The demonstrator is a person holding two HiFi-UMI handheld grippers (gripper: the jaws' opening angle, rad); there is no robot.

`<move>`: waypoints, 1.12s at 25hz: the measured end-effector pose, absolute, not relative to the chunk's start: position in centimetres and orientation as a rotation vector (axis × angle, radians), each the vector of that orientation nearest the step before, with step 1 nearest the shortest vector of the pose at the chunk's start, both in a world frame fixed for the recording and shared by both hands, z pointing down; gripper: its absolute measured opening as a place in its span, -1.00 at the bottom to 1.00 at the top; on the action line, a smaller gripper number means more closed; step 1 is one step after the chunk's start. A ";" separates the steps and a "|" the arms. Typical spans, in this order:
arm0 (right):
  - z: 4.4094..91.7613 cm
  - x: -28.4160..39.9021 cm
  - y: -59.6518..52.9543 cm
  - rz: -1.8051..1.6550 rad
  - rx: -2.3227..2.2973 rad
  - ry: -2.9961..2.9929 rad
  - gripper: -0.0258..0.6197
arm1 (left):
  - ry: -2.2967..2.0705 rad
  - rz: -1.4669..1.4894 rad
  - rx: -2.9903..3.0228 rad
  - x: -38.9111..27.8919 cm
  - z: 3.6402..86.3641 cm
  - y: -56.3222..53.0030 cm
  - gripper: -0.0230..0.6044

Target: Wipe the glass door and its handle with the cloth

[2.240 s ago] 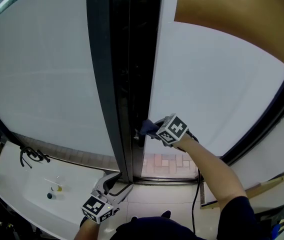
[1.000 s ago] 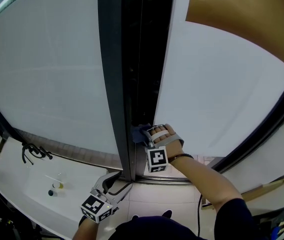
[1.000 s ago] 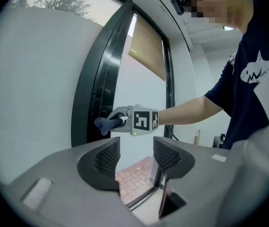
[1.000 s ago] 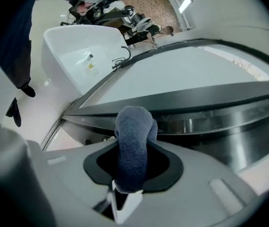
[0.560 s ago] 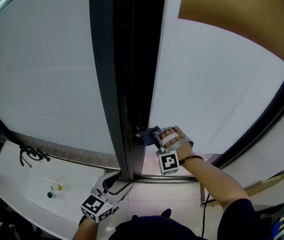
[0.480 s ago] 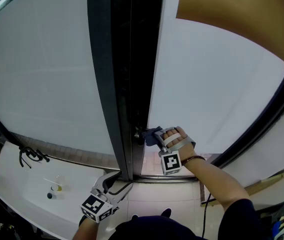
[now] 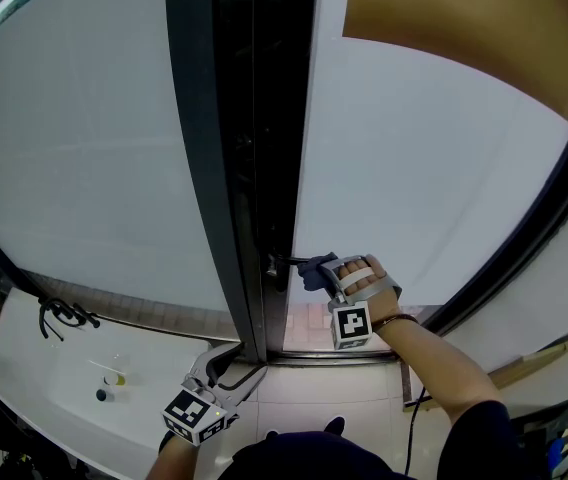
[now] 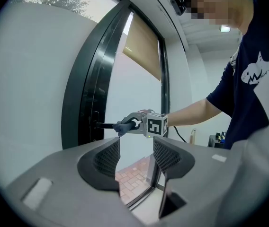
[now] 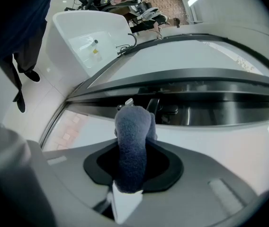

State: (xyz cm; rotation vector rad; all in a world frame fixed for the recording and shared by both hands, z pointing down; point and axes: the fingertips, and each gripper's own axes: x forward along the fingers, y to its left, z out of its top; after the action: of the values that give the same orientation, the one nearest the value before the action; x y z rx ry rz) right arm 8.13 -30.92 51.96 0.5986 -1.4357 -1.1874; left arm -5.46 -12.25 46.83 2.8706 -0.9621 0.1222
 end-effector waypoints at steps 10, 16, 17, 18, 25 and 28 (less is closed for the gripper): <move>54.5 6.1 -28.7 -0.631 0.797 -1.958 -0.61 | -0.992 0.120 2.850 -6.9 47.3 -11.9 -0.24; 55.7 2.3 -31.1 0.067 0.988 -2.361 -0.61 | -1.006 0.125 2.843 -7.5 47.3 -11.8 -0.24; 55.8 1.8 -31.9 0.144 1.014 -2.396 -0.61 | -1.007 0.124 2.842 -7.5 47.3 -11.8 -0.24; 55.9 1.3 -32.5 0.210 1.031 -2.428 -0.61 | -1.009 0.123 2.842 -7.5 47.3 -11.7 -0.24; 55.2 -2.0 -34.3 0.388 1.087 -2.577 -0.61 | -1.053 0.134 2.809 -8.8 47.7 -11.4 -0.24; 55.0 -2.3 -35.0 0.503 1.139 -2.628 -0.61 | -1.056 0.139 2.801 -9.1 48.2 -11.3 -0.24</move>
State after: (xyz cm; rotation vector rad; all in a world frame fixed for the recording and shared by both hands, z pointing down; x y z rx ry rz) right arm -2.33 -35.01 55.02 1.1388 -2.6276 0.5033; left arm -9.09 -11.32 48.16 2.8015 -1.0559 0.1385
